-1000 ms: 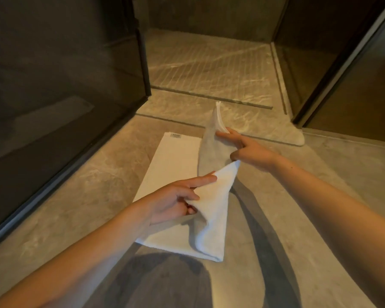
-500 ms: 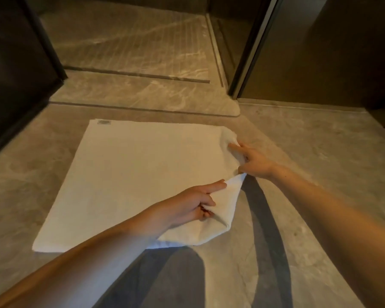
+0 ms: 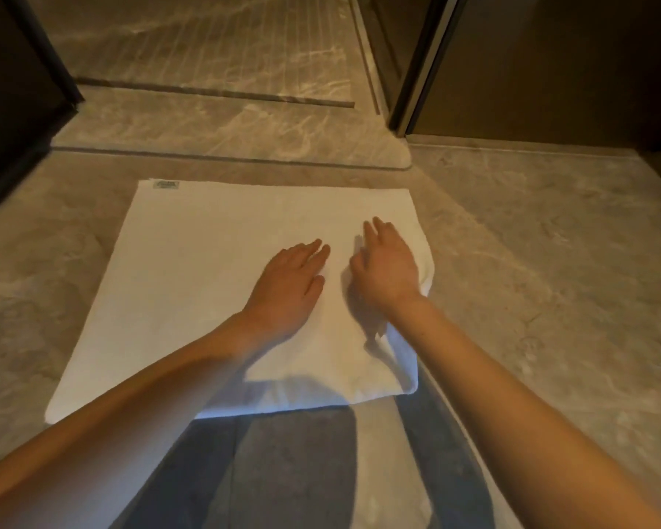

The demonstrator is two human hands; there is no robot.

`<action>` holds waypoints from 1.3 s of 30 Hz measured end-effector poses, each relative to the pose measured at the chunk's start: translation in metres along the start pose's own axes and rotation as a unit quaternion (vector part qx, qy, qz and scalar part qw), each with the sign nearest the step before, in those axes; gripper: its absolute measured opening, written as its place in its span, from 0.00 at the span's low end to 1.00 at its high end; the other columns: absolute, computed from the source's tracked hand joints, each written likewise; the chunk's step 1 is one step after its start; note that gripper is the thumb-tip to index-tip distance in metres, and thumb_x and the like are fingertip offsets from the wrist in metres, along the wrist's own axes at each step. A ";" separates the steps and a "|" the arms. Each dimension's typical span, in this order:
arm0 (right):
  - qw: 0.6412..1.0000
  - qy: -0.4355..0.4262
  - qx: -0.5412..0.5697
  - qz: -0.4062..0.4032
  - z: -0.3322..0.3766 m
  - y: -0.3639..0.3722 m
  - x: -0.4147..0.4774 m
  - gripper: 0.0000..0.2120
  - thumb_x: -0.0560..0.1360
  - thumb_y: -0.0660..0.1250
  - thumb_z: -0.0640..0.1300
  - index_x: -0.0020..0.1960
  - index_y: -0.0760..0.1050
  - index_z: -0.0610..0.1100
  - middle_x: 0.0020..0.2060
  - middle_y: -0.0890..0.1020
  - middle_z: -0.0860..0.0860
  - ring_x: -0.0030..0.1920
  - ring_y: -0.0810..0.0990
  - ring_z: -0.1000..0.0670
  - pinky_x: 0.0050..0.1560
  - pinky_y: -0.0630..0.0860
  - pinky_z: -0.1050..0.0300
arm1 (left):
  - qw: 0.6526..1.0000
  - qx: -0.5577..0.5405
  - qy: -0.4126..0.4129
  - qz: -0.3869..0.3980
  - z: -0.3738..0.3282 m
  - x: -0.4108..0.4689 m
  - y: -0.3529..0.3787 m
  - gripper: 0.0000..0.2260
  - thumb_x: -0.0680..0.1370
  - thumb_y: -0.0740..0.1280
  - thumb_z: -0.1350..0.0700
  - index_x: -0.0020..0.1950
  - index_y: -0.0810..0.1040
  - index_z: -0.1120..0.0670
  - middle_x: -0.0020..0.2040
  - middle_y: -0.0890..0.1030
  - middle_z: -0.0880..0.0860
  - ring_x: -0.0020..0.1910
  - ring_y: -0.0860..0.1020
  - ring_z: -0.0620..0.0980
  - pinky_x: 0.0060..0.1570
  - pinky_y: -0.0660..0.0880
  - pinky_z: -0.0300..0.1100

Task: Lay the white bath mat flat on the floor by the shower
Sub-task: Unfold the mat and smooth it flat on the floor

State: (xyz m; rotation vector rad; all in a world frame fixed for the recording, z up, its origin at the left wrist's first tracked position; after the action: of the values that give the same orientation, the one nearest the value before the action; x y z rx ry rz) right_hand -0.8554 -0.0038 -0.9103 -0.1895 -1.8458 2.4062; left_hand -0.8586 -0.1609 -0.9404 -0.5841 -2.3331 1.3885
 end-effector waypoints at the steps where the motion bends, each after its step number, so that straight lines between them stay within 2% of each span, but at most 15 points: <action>1: 1.000 -0.008 0.014 0.021 0.022 0.015 -0.005 0.29 0.81 0.54 0.49 0.79 0.53 0.40 0.78 0.55 0.42 0.78 0.52 0.43 0.76 0.51 0.51 | 0.996 0.077 0.014 0.037 0.008 -0.002 0.008 0.23 0.83 0.51 0.52 0.79 0.54 0.52 0.79 0.55 0.52 0.77 0.53 0.51 0.75 0.48 0.49; 3: 0.998 0.018 0.019 0.056 0.051 0.045 -0.014 0.27 0.83 0.47 0.50 0.79 0.50 0.42 0.79 0.53 0.45 0.79 0.48 0.45 0.77 0.46 0.50 | 0.986 0.140 0.011 0.090 0.022 -0.008 0.024 0.26 0.83 0.49 0.50 0.80 0.48 0.52 0.80 0.48 0.52 0.78 0.46 0.50 0.75 0.42 0.49; 6: 0.997 0.061 0.015 0.050 0.054 0.070 -0.023 0.27 0.83 0.42 0.53 0.80 0.46 0.45 0.80 0.49 0.50 0.79 0.44 0.48 0.77 0.40 0.49 | 0.984 0.158 0.034 0.071 0.031 -0.016 0.026 0.29 0.79 0.40 0.46 0.79 0.49 0.53 0.80 0.49 0.52 0.78 0.46 0.50 0.75 0.42 0.49; 11: 0.996 0.083 0.008 -0.025 -0.030 0.057 -0.054 0.28 0.83 0.45 0.52 0.80 0.45 0.45 0.79 0.50 0.49 0.79 0.45 0.48 0.77 0.41 0.48 | 0.986 0.149 0.051 0.047 0.034 -0.018 0.026 0.30 0.80 0.41 0.42 0.79 0.53 0.53 0.79 0.53 0.53 0.78 0.50 0.52 0.75 0.46 0.50; 14: 0.992 0.127 0.007 -0.021 -0.082 0.044 -0.069 0.28 0.83 0.43 0.52 0.80 0.45 0.45 0.79 0.51 0.49 0.79 0.47 0.48 0.78 0.45 0.47 | 0.987 0.145 0.047 0.046 0.035 -0.018 0.028 0.29 0.80 0.41 0.42 0.79 0.52 0.52 0.79 0.52 0.53 0.78 0.49 0.50 0.75 0.44 0.49; 17: 0.986 0.166 0.001 -0.015 -0.100 0.030 -0.075 0.28 0.83 0.43 0.51 0.80 0.46 0.42 0.79 0.52 0.46 0.79 0.47 0.46 0.77 0.45 0.46 | 0.988 0.144 0.040 0.048 0.035 -0.018 0.026 0.29 0.80 0.40 0.41 0.80 0.50 0.51 0.80 0.49 0.51 0.78 0.46 0.49 0.75 0.42 0.48; 21: 0.984 0.156 -0.082 -0.042 -0.055 0.024 -0.076 0.30 0.82 0.45 0.53 0.80 0.43 0.41 0.79 0.49 0.43 0.79 0.46 0.43 0.77 0.45 0.45 | 0.990 0.117 0.043 0.068 0.036 -0.016 0.022 0.26 0.82 0.44 0.43 0.79 0.48 0.49 0.80 0.47 0.49 0.78 0.43 0.47 0.74 0.38 0.45; 23: 0.988 0.129 -0.065 -0.048 -0.011 0.035 -0.082 0.32 0.82 0.45 0.56 0.80 0.43 0.41 0.79 0.49 0.44 0.79 0.45 0.44 0.78 0.44 0.45 | 0.991 0.108 0.055 0.057 0.044 -0.015 0.010 0.24 0.83 0.47 0.45 0.79 0.51 0.47 0.79 0.51 0.47 0.78 0.46 0.48 0.74 0.40 0.47; 26: 0.993 0.119 -0.014 -0.012 0.042 0.065 -0.089 0.33 0.81 0.43 0.59 0.80 0.41 0.43 0.80 0.46 0.47 0.79 0.42 0.46 0.77 0.40 0.43 | 0.984 0.155 0.065 0.059 0.071 -0.021 -0.009 0.25 0.81 0.46 0.42 0.79 0.55 0.44 0.78 0.53 0.44 0.78 0.49 0.50 0.75 0.43 0.52; 30: 0.988 0.152 -0.021 0.001 0.060 0.090 -0.088 0.34 0.80 0.39 0.61 0.79 0.37 0.45 0.79 0.42 0.48 0.78 0.38 0.46 0.76 0.38 0.41 | 0.986 0.148 0.015 0.080 0.101 -0.028 -0.014 0.24 0.81 0.42 0.39 0.78 0.48 0.38 0.79 0.47 0.41 0.78 0.43 0.47 0.75 0.40 0.52; 34: 0.995 0.095 -0.027 -0.010 0.054 0.091 -0.082 0.35 0.78 0.38 0.63 0.80 0.40 0.47 0.79 0.45 0.50 0.79 0.42 0.47 0.77 0.38 0.43 | 0.989 0.131 -0.036 0.060 0.101 -0.039 -0.011 0.24 0.80 0.41 0.38 0.77 0.46 0.37 0.78 0.46 0.39 0.78 0.41 0.46 0.75 0.39 0.52; 37: 0.998 -0.004 -0.055 0.021 0.044 0.086 -0.061 0.35 0.77 0.37 0.64 0.80 0.39 0.49 0.79 0.44 0.52 0.79 0.40 0.50 0.77 0.37 0.46 | 0.983 0.141 -0.118 0.032 0.092 -0.064 -0.009 0.25 0.81 0.41 0.40 0.79 0.45 0.41 0.80 0.45 0.45 0.78 0.40 0.50 0.74 0.38 0.55; 39: 0.992 -0.087 -0.085 0.046 0.043 0.083 -0.046 0.34 0.78 0.37 0.64 0.80 0.38 0.50 0.79 0.44 0.53 0.78 0.41 0.51 0.76 0.38 0.47 | 0.972 0.148 -0.170 0.061 0.083 -0.085 -0.007 0.27 0.81 0.40 0.40 0.79 0.39 0.46 0.79 0.38 0.50 0.77 0.35 0.54 0.73 0.36 0.59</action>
State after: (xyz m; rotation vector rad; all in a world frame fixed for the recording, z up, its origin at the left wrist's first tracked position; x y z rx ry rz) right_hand -0.8174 -0.0730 -0.9777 -0.0812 -2.1653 2.3930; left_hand -0.8293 -0.2697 -0.9798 -0.4340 -2.3001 1.9847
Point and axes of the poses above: each hand's wrist, its own x-axis towards the middle knuckle, its own y-axis out of the palm, z = x × y, the point moved 5 cm from there along x, towards the middle knuckle
